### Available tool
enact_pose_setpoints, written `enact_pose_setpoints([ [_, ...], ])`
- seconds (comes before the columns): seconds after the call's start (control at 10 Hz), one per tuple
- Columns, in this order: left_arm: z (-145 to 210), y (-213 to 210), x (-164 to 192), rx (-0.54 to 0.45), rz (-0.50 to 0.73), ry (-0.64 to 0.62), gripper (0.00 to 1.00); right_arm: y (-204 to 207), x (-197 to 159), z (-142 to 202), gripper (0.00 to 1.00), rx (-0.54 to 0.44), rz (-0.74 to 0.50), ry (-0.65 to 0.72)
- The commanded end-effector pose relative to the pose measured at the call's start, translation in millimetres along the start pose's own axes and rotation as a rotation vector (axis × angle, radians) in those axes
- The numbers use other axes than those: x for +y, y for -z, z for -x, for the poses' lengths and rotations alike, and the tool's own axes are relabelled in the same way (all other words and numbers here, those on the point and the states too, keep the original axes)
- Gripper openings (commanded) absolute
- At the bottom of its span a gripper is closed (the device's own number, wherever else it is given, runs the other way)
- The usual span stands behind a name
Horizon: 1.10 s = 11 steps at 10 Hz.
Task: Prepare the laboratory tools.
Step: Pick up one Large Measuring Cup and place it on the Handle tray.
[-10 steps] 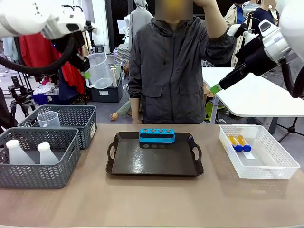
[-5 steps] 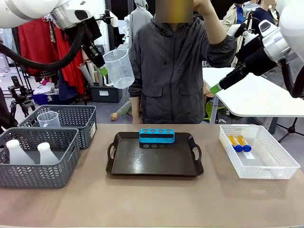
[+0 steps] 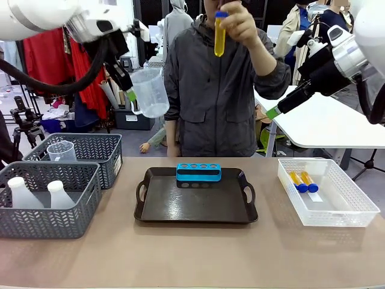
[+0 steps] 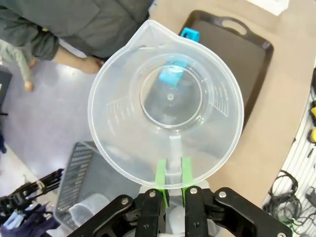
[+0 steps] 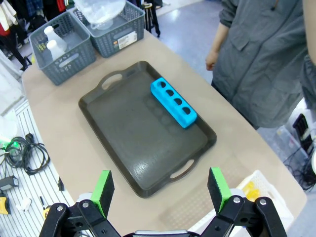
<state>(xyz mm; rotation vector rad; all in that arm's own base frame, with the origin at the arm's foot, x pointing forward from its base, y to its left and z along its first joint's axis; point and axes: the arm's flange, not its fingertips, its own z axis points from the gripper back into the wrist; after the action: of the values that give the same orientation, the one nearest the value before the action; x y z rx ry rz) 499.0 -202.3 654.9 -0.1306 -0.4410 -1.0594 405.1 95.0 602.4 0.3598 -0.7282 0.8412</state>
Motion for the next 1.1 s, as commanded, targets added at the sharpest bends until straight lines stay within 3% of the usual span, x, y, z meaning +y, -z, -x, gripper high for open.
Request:
enact_pose_setpoints([
  [0.0, -4.8, 28.2, -14.1, 0.008, 0.002, 0.046, 0.00, 0.3, -0.4, -0.6, 1.00, -0.021, -0.019, 0.006],
  [0.7, -24.7, 119.5, -65.8, 0.105, 0.181, 0.159, 0.00, 0.3, -0.4, -0.6, 1.00, -0.021, -0.019, 0.006],
  [1.0, -24.6, 121.4, -67.0, 0.099, 0.196, 0.156, 0.00, 0.3, -0.4, -0.6, 1.00, -0.021, -0.019, 0.006],
])
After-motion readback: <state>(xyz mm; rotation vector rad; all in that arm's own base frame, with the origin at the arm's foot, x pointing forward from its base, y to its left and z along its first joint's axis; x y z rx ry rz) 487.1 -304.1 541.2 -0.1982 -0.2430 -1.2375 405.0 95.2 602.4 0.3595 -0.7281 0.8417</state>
